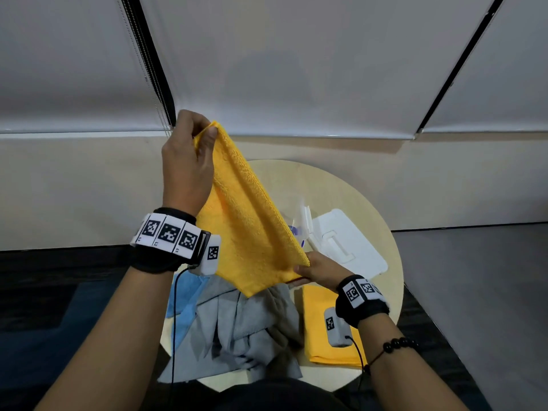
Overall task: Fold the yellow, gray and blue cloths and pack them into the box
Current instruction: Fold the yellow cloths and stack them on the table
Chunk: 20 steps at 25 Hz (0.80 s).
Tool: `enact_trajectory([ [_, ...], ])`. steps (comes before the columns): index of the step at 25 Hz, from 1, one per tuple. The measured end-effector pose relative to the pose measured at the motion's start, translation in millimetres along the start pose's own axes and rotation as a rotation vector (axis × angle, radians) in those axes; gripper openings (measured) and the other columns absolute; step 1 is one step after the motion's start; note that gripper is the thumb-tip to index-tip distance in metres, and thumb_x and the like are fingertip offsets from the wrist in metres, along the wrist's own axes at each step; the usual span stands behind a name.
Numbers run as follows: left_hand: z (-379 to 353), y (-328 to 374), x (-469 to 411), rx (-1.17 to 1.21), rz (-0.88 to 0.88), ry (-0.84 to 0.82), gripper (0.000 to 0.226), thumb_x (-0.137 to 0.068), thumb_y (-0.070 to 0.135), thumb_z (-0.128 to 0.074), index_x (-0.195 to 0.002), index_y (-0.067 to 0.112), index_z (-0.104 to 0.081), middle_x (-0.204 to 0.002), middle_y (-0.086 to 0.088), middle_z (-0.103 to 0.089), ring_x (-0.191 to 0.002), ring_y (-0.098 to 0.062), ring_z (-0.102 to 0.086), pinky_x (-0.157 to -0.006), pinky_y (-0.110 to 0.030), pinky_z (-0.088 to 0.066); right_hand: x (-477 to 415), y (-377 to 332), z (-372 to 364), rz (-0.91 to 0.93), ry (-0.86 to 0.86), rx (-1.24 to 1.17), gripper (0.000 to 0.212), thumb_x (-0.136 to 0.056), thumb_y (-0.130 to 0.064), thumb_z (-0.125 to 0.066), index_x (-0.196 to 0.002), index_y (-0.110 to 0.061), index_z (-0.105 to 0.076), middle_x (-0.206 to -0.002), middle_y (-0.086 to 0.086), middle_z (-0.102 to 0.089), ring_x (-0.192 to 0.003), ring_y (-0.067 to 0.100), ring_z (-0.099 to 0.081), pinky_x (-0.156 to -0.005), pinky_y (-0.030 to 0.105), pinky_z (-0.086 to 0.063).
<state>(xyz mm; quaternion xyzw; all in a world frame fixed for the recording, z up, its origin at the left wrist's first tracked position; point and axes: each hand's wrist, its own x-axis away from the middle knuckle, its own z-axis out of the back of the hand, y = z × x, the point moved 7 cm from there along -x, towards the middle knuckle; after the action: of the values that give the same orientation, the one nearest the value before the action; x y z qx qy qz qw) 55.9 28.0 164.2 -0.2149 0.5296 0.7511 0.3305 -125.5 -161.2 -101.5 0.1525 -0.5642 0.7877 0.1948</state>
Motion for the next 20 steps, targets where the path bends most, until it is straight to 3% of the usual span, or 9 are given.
enact_trajectory([
  [2, -8, -15, 3, -0.028, 0.058, -0.005, 0.023, -0.105, 0.030, -0.051, -0.105, 0.007, -0.054, -0.088, 0.002, -0.057, -0.075, -0.012, -0.051, -0.068, -0.026, -0.042, 0, 3, -12, -0.027, -0.092, -0.207, 0.033, -0.104, -0.006, -0.051, -0.137, -0.008, -0.051, -0.130, 0.020, -0.065, -0.112, 0.039, -0.068, -0.101, 0.048, -0.054],
  [5, -21, -37, 12, -0.045, 0.122, -0.067, 0.020, -0.103, 0.030, -0.054, -0.105, 0.011, -0.056, -0.090, 0.005, -0.059, -0.078, -0.006, -0.051, -0.069, -0.025, -0.041, 7, -11, -25, -0.005, -0.234, -0.387, 0.043, -0.103, -0.007, -0.054, -0.144, -0.013, -0.044, -0.129, 0.022, -0.066, -0.112, 0.041, -0.069, -0.095, 0.041, -0.058],
  [8, -41, -50, 36, -0.022, 0.140, -0.255, 0.012, -0.098, 0.029, -0.063, -0.101, 0.017, -0.060, -0.090, 0.009, -0.062, -0.080, -0.004, -0.054, -0.071, -0.016, -0.042, 10, -32, -24, 0.048, -0.244, -0.510, 0.042, -0.102, -0.009, -0.056, -0.143, -0.005, -0.047, -0.127, 0.026, -0.066, -0.116, 0.041, -0.066, -0.098, 0.040, -0.057],
  [11, -75, -40, 84, 0.064, 0.094, -0.513, 0.005, -0.092, 0.020, -0.071, -0.095, 0.018, -0.067, -0.088, 0.011, -0.064, -0.079, -0.001, -0.057, -0.074, -0.023, -0.048, 10, -56, -19, 0.120, -0.221, -0.638, 0.035, -0.099, 0.003, -0.054, -0.134, 0.005, -0.055, -0.127, 0.029, -0.065, -0.119, 0.039, -0.065, -0.103, 0.040, -0.053],
  [13, -96, -31, 123, 0.109, 0.065, -0.644, 0.006, -0.089, 0.016, -0.074, -0.094, 0.016, -0.072, -0.090, 0.006, -0.067, -0.083, -0.007, -0.061, -0.077, -0.029, -0.050, 11, -69, -18, 0.193, -0.219, -0.660, 0.036, -0.091, 0.012, -0.050, -0.122, 0.001, -0.062, -0.122, 0.025, -0.067, -0.115, 0.034, -0.067, -0.102, 0.036, -0.054],
  [16, -107, -31, 152, 0.078, 0.065, -0.629, 0.007, -0.088, 0.016, -0.074, -0.094, 0.018, -0.076, -0.089, 0.007, -0.068, -0.088, -0.012, -0.062, -0.080, -0.036, -0.052, 11, -81, -18, 0.238, -0.195, -0.579, 0.037, -0.083, 0.017, -0.042, -0.104, -0.003, -0.065, -0.114, 0.025, -0.064, -0.113, 0.034, -0.063, -0.105, 0.038, -0.052],
  [20, -100, -41, 146, 0.062, 0.145, -0.496, 0.004, -0.090, 0.018, -0.072, -0.093, 0.022, -0.073, -0.087, 0.011, -0.064, -0.084, -0.007, -0.060, -0.076, -0.027, -0.050, 8, -85, -21, 0.209, -0.189, -0.569, 0.049, -0.086, 0.022, -0.034, -0.112, -0.005, -0.065, -0.116, 0.018, -0.070, -0.117, 0.028, -0.067, -0.104, 0.036, -0.053],
])
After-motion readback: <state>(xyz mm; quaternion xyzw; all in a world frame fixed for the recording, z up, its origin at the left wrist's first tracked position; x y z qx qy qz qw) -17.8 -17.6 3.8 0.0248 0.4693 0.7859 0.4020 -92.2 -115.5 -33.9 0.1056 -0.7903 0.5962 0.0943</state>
